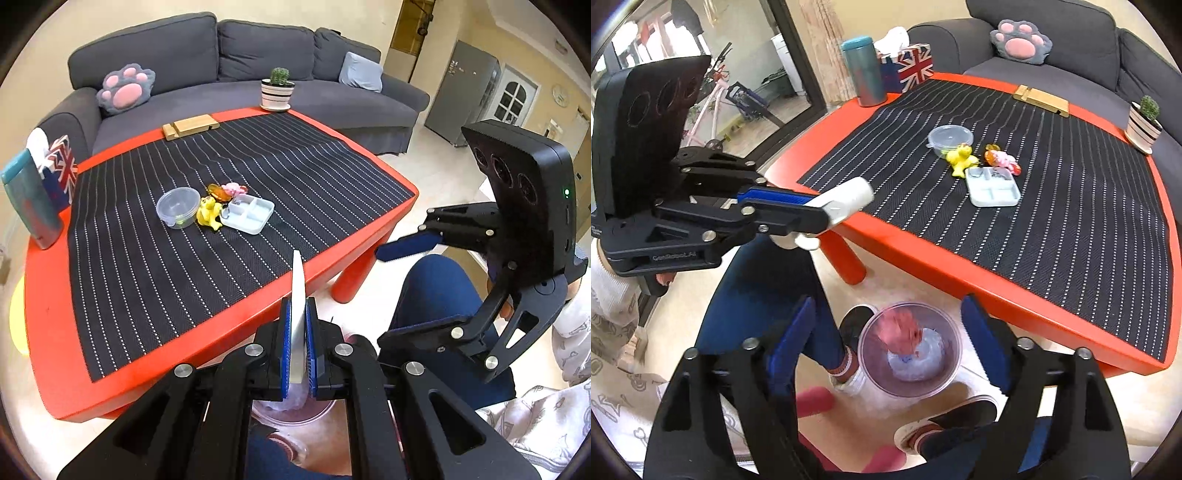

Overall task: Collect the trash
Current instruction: 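Carry the pink paper to the bin and open the right tool while the left tool holds the stick, then lower the white stick into the pink bin and open the left tool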

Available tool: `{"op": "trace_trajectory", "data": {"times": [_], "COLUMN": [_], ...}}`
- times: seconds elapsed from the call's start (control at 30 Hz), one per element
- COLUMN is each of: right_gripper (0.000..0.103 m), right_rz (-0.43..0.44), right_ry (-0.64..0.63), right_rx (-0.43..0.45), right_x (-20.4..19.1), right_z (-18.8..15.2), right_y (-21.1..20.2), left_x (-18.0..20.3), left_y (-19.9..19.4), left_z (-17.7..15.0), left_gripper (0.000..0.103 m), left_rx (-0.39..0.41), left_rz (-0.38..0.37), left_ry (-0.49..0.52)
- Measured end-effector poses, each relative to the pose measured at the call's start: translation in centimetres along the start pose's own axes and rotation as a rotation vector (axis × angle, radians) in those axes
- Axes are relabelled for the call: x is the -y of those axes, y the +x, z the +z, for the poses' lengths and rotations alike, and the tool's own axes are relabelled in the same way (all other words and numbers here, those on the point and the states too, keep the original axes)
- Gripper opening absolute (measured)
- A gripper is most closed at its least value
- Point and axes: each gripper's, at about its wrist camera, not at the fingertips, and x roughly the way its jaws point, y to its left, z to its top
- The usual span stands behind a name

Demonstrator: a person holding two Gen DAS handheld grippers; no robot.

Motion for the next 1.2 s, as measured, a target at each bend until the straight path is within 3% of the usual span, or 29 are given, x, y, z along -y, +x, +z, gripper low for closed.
{"op": "trace_trajectory", "data": {"times": [0.23, 1.2], "right_gripper": [0.091, 0.092], "right_rz": [-0.028, -0.112], "right_ry": [0.028, 0.106], "right_rx": [0.015, 0.08], "right_x": [0.9, 3.7], "right_z": [0.0, -1.3], "right_y": [-0.5, -3.5], "left_x": [0.3, 2.6], "left_y": [0.3, 1.7], "left_z": [-0.3, -0.9], "left_gripper": [0.007, 0.01], "left_rx": [-0.012, -0.05], "left_rz": [-0.005, -0.033], "left_ry": [0.002, 0.049]}}
